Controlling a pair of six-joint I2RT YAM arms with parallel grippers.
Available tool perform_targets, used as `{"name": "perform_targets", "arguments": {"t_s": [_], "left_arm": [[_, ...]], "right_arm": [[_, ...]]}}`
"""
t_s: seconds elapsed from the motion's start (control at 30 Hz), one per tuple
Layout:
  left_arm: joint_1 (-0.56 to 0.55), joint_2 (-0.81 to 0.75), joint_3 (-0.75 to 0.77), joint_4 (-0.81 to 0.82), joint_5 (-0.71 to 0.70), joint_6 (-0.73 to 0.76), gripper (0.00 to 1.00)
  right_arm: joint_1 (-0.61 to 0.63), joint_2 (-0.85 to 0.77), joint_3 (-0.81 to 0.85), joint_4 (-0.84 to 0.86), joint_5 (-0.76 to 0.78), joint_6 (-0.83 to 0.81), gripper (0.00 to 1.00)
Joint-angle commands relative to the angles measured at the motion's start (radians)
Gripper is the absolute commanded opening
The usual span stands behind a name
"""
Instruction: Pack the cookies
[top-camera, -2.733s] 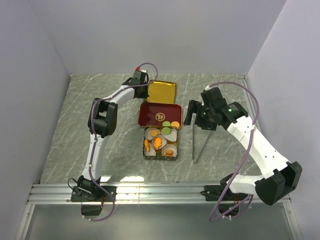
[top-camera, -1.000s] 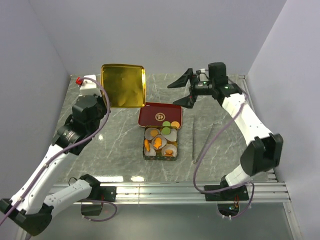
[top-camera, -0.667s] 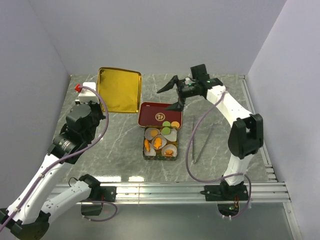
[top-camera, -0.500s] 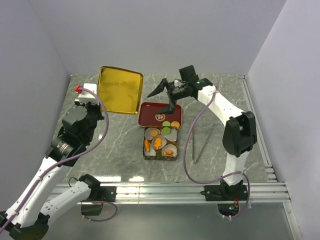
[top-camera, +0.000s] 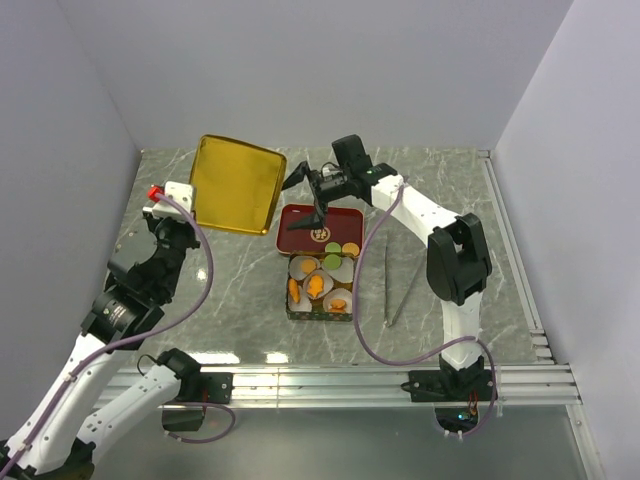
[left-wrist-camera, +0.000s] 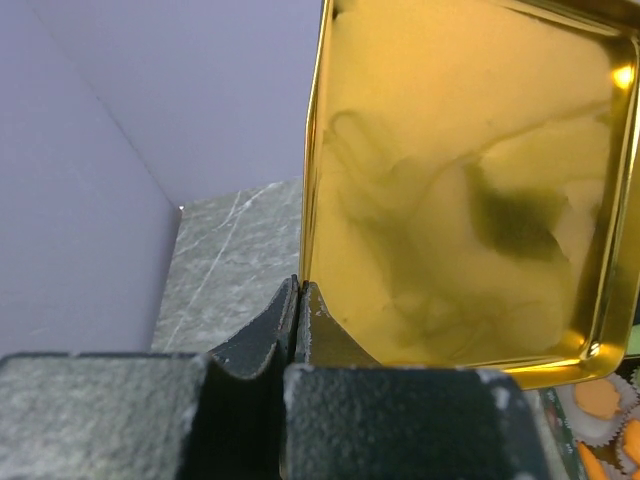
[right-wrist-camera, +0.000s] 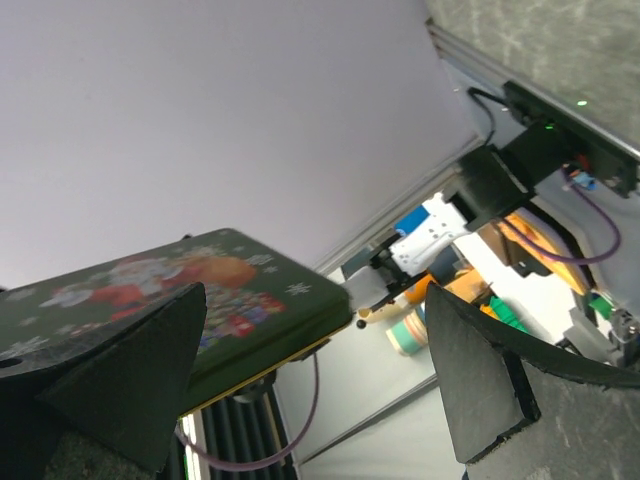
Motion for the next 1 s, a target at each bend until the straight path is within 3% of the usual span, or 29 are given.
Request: {"name": "perform_targets", "arguments": {"t_s": [0.0, 0.4, 0.6, 0.8, 0.97], "left_arm": [[-0.007, -0.005, -0.019, 0.078, 0.016, 0.054, 0.0], [-0.023, 0.018, -0.025, 0.145, -0.04, 0.144, 0.0], [-0.072, 0.061, 0.004, 0.2, -0.122, 0.229, 0.0], [-0.176, 0.103, -0.005, 0.307, -0.247, 0.387, 0.0], [-0.288, 0.149, -0.049, 0.462, -0.367, 0.603, 0.0]], "right_arm": [[0.008, 0.006, 0.065, 0.155, -0.061, 0.125, 0.96], [0.008, -0.065, 0.012, 0.226, -0.097, 0.212, 0.98], [0.008, -0.054, 0.068, 0.04, -0.144, 0.09, 1.0], [0.008, -0.112, -0.063, 0.225, -0.172, 0.245, 1.0], [0.002, -0.109, -0.048, 0.201, -0.189, 0.239, 1.0]]}}
